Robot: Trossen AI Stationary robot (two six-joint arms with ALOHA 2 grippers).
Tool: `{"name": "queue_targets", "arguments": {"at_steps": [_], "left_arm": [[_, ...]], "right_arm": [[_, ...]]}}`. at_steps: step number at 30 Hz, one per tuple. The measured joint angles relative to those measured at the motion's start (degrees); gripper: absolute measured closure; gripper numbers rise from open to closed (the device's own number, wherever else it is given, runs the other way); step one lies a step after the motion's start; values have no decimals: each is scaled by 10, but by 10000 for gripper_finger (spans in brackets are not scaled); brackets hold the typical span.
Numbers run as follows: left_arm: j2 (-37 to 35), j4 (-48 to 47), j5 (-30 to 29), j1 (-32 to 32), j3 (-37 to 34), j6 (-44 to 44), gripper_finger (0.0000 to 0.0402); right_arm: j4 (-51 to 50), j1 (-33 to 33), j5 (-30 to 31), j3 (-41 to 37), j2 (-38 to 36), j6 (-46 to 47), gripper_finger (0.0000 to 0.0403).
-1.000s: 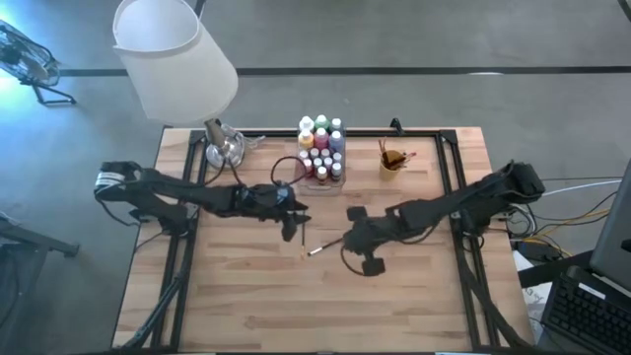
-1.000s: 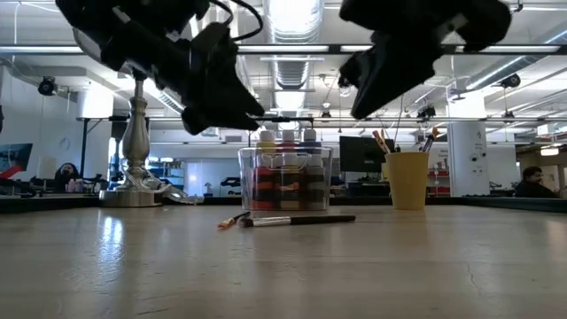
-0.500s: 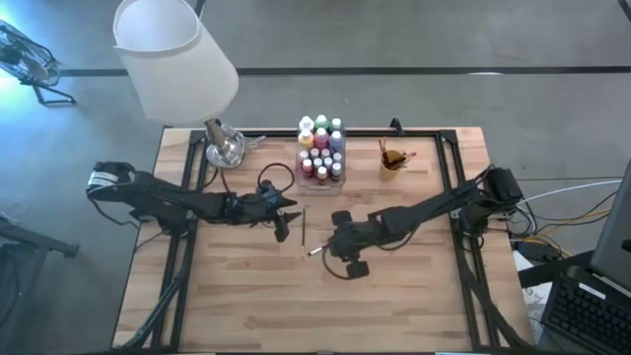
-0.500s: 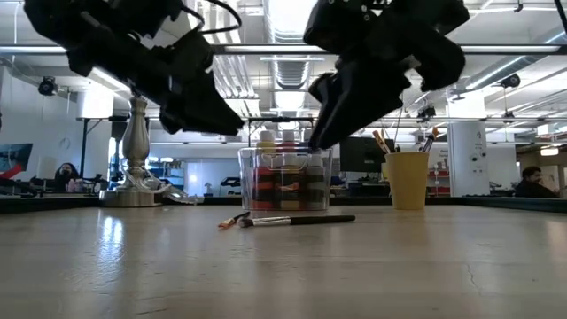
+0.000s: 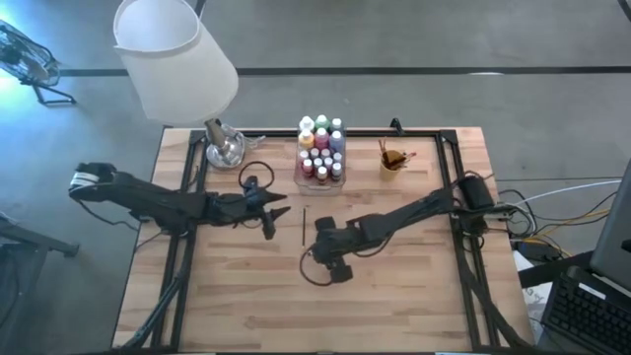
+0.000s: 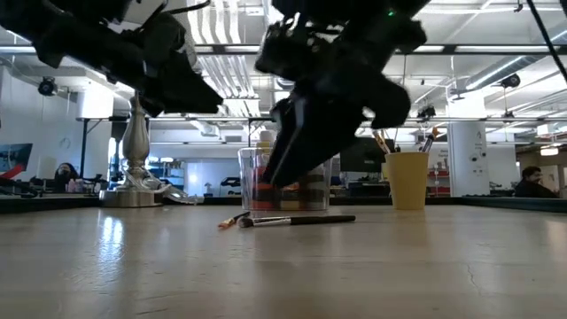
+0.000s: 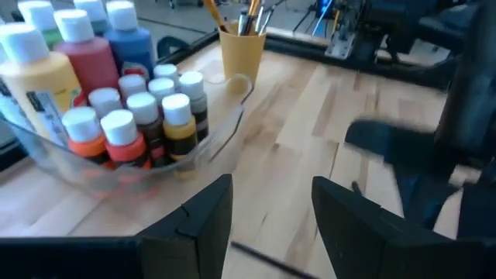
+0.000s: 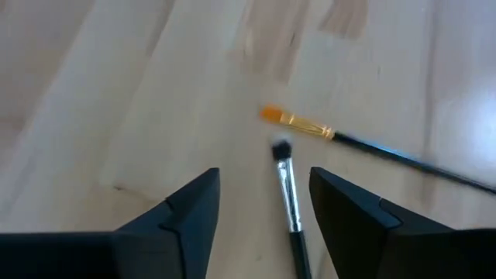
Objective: Pick & Place Paint Supplies
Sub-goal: Put the silver paint brush into the cup
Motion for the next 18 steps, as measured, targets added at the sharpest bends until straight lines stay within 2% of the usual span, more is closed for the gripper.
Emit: {"name": "queue_targets", "arguments": {"at_steps": [9, 18], "left_arm": [[-28, 7, 0, -4, -38, -9, 219], [-53, 7, 9, -4, -55, -18, 219]], "right_arm": [[-44, -7, -2, 85, 83, -15, 195], [-49, -27, -54, 124, 124, -6, 221]]}}
